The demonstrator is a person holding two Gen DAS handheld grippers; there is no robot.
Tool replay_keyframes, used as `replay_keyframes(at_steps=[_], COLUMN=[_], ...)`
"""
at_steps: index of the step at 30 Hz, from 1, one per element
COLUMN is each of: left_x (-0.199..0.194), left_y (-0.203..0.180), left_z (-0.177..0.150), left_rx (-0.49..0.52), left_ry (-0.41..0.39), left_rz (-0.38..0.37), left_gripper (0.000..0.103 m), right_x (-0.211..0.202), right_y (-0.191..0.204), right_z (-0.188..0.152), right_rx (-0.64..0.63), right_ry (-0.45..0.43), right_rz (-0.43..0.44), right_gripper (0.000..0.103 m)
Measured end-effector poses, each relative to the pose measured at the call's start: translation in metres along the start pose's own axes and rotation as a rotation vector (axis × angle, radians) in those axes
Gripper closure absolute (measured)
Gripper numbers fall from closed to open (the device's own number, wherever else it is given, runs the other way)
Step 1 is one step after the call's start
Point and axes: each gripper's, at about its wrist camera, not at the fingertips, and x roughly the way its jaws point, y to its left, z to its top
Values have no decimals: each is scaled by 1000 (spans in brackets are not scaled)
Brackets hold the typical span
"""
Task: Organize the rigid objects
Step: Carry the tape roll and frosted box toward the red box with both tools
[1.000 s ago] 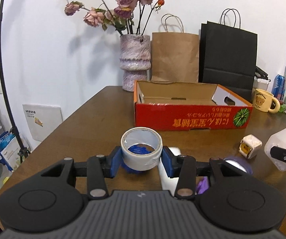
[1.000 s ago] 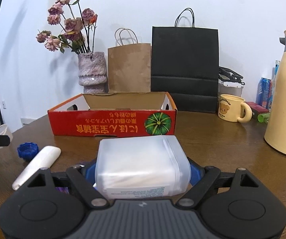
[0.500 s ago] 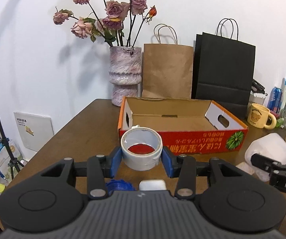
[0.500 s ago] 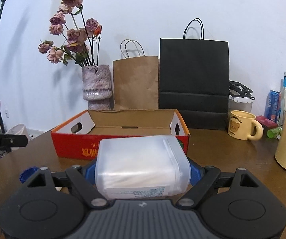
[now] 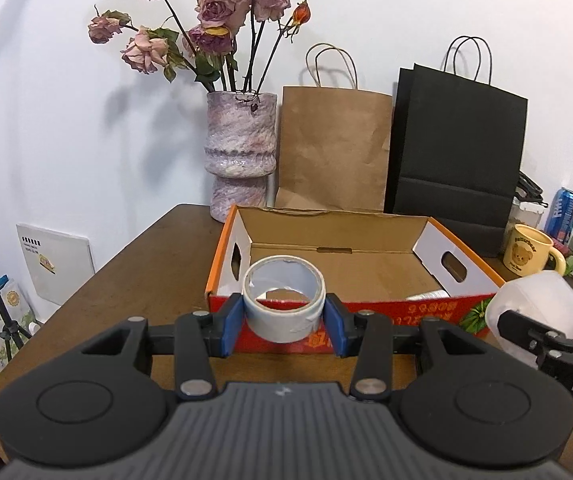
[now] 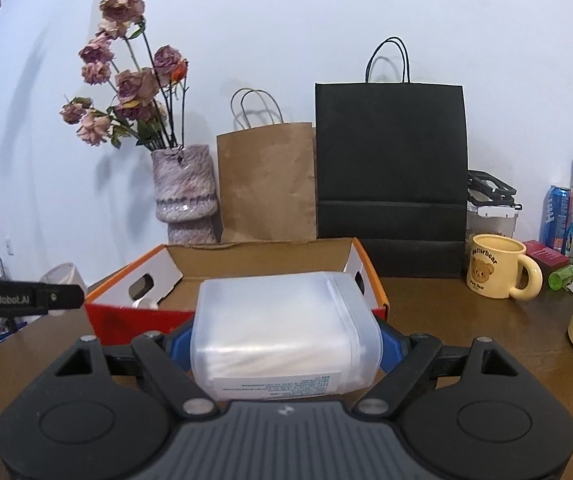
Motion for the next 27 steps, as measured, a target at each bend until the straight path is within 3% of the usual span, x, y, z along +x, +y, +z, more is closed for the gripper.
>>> replay_keyframes(at_steps=[27], left_x=[80], left_y=[-12], left_z=[40], left_rx=[-24], left_ry=[-8], left_rz=[13], left_gripper=[59], right_x=[91], right_y=[-3], right_z=[37], right_rx=[7], right_ry=[-15], right_rz=[11], right_gripper=[19])
